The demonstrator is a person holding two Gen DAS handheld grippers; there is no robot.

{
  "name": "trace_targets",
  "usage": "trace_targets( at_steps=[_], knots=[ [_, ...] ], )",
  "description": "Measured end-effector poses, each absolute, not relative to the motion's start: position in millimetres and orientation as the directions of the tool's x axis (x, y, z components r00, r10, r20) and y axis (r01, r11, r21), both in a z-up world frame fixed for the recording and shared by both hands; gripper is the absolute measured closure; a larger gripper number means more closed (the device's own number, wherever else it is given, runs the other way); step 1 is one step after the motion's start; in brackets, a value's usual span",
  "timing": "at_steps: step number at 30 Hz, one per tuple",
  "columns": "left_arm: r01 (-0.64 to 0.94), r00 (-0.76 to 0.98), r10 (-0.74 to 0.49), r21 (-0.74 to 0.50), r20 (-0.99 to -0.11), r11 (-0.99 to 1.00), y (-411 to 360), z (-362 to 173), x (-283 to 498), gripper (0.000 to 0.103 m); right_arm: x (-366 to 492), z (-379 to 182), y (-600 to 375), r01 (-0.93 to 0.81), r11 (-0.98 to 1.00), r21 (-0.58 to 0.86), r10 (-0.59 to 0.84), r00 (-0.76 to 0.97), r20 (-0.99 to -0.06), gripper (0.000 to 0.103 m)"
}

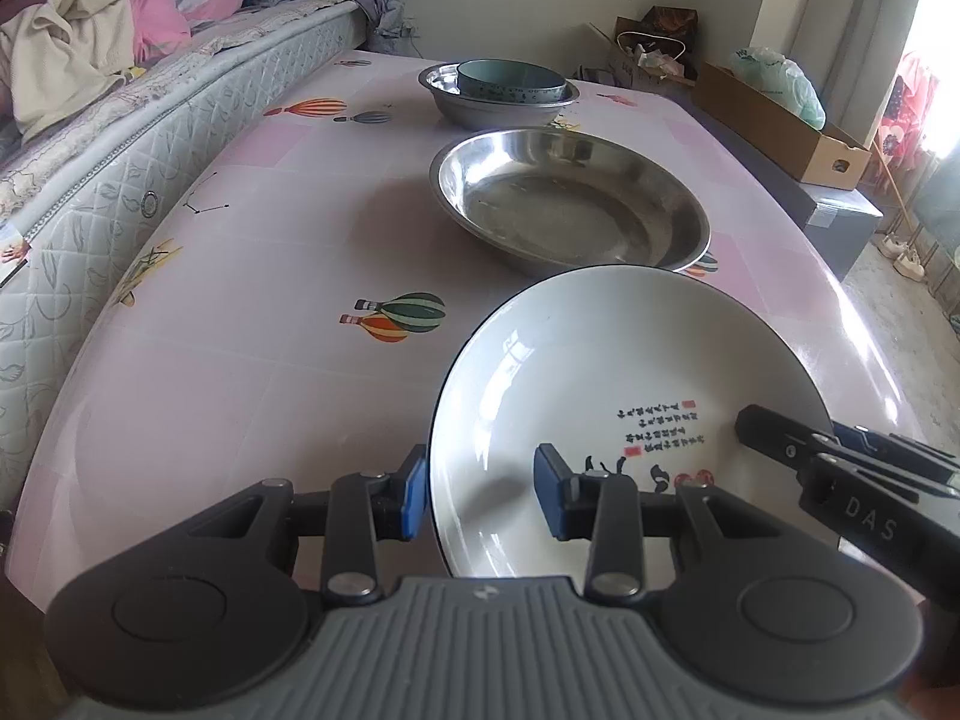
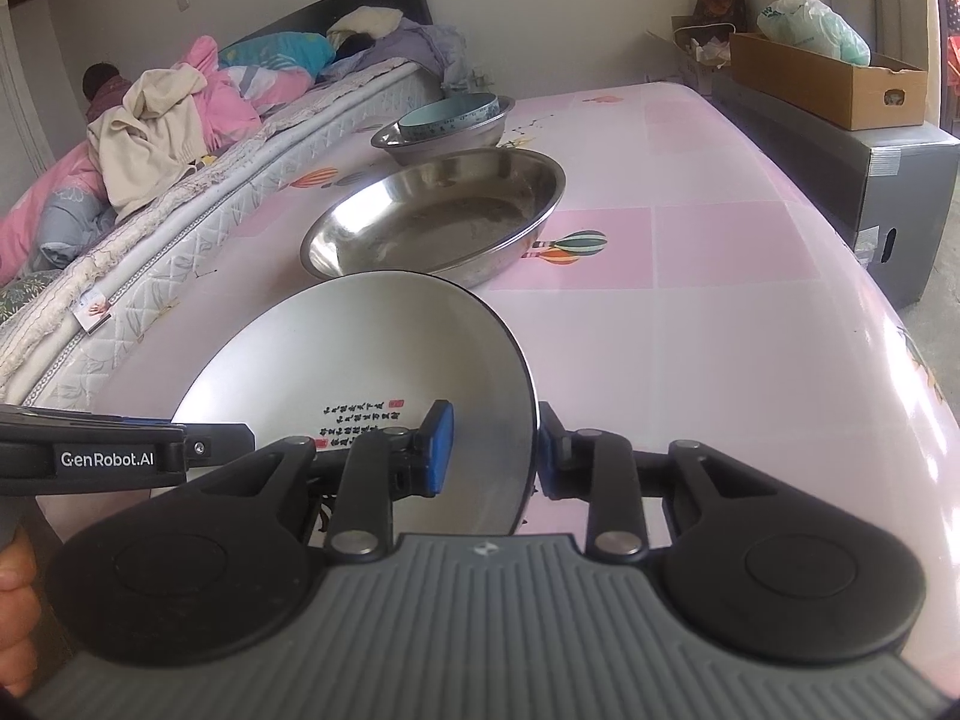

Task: Organize plates and bowls
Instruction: 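Lift the white plate with both grippers and carry it toward the bowl stack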

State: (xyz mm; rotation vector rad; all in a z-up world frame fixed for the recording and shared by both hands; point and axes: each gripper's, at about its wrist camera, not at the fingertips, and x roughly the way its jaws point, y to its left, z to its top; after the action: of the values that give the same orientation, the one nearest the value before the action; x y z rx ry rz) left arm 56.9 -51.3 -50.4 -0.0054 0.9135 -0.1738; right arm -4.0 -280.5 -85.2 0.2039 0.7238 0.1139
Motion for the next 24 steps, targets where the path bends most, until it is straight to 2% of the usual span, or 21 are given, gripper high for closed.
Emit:
trace_targets(
  at_steps=[13, 19, 24],
  knots=[
    [0.141, 0.664, -0.172, -0.104, -0.728, 0.985, -44, -18, 65, 0.066, 1, -57, -278, -0.047, 0.972, 0.232, 0.179, 0.784, -0.594, 0.075],
    [0.146, 0.704, -0.175, -0.101, -0.688, 0.984, -49, 0, 101, 0.066, 32, -51, -285, -0.036, 0.96, 0.279, 0.2, 0.785, -0.586, 0.075],
    [0.146, 0.697, -0.184, -0.114, -0.693, 0.983, -58, -2, 145, 0.066, 79, -54, -299, -0.007, 0.938, 0.348, 0.226, 0.773, -0.593, 0.075]
  ],
)
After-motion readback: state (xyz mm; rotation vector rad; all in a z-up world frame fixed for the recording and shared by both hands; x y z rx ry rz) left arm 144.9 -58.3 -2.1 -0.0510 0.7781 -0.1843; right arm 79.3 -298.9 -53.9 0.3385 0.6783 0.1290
